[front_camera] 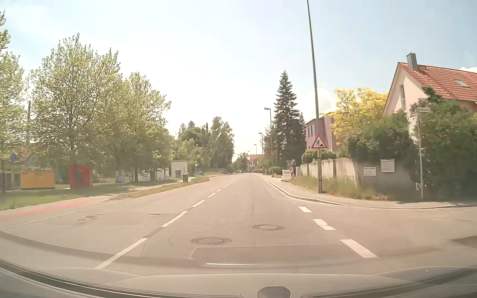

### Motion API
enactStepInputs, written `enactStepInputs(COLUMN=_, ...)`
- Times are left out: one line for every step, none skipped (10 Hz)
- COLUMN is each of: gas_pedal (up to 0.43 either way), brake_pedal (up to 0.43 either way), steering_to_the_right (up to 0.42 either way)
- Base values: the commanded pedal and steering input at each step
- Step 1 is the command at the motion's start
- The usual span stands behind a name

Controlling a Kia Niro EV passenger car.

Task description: Follow the waypoints while adhering to traffic rules and regulations

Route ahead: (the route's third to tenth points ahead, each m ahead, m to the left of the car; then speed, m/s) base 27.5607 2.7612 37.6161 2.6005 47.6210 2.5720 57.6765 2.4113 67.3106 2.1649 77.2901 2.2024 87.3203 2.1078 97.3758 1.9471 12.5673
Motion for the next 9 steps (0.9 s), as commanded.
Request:
enactStepInputs(gas_pedal=0.138, brake_pedal=0.000, steering_to_the_right=-0.003)
enactStepInputs(gas_pedal=0.130, brake_pedal=0.000, steering_to_the_right=-0.003)
enactStepInputs(gas_pedal=0.130, brake_pedal=0.000, steering_to_the_right=-0.003)
enactStepInputs(gas_pedal=0.130, brake_pedal=0.000, steering_to_the_right=-0.003)
enactStepInputs(gas_pedal=0.118, brake_pedal=0.000, steering_to_the_right=-0.003)
enactStepInputs(gas_pedal=0.118, brake_pedal=0.000, steering_to_the_right=-0.004)
enactStepInputs(gas_pedal=0.130, brake_pedal=0.000, steering_to_the_right=-0.004)
enactStepInputs(gas_pedal=0.130, brake_pedal=0.000, steering_to_the_right=-0.003)
enactStepInputs(gas_pedal=0.130, brake_pedal=0.000, steering_to_the_right=-0.004)
